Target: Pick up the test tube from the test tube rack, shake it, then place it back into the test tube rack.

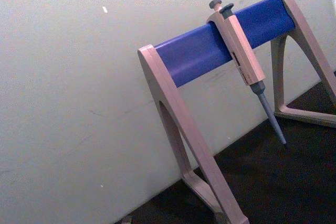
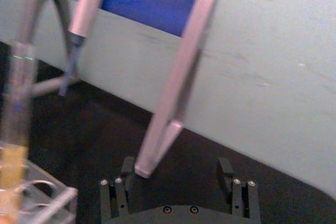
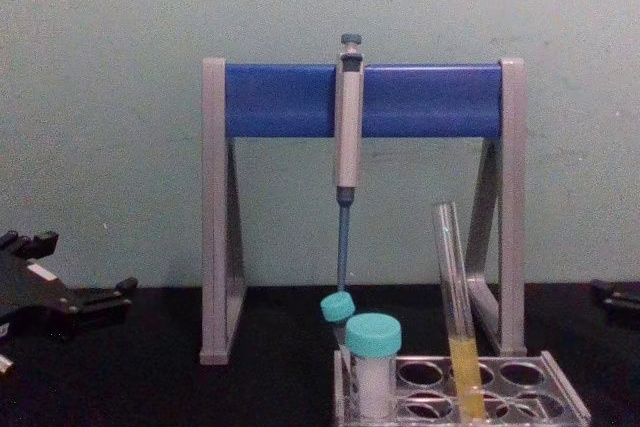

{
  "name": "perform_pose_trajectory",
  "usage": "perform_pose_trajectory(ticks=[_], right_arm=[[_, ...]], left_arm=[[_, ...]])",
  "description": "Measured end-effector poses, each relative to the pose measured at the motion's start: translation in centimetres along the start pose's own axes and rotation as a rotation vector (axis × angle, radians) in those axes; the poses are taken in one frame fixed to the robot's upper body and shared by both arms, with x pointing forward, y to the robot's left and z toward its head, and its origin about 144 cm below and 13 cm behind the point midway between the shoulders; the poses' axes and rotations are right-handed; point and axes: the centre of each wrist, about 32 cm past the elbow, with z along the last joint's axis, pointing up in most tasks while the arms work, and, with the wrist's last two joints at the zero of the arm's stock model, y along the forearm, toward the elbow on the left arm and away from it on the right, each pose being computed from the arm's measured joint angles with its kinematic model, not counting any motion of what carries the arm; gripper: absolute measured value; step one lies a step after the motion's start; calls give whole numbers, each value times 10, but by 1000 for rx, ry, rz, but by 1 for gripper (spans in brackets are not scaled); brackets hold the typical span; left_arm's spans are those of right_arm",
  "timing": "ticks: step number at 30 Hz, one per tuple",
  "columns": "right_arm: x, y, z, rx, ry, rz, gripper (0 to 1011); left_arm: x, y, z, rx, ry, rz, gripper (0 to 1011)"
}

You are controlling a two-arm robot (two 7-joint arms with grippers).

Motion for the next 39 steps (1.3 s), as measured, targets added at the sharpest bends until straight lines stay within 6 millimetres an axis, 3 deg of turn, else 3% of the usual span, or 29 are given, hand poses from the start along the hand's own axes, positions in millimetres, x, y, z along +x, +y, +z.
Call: perform_pose_trajectory(ticks=[20, 39], right_arm=[[7, 8, 35, 9, 191, 375, 1000], [0, 40, 49, -62, 241, 558, 1000]], left_arm=[[0, 0, 0, 0, 0, 0, 1010], [0, 0, 0, 0, 0, 0, 1010]])
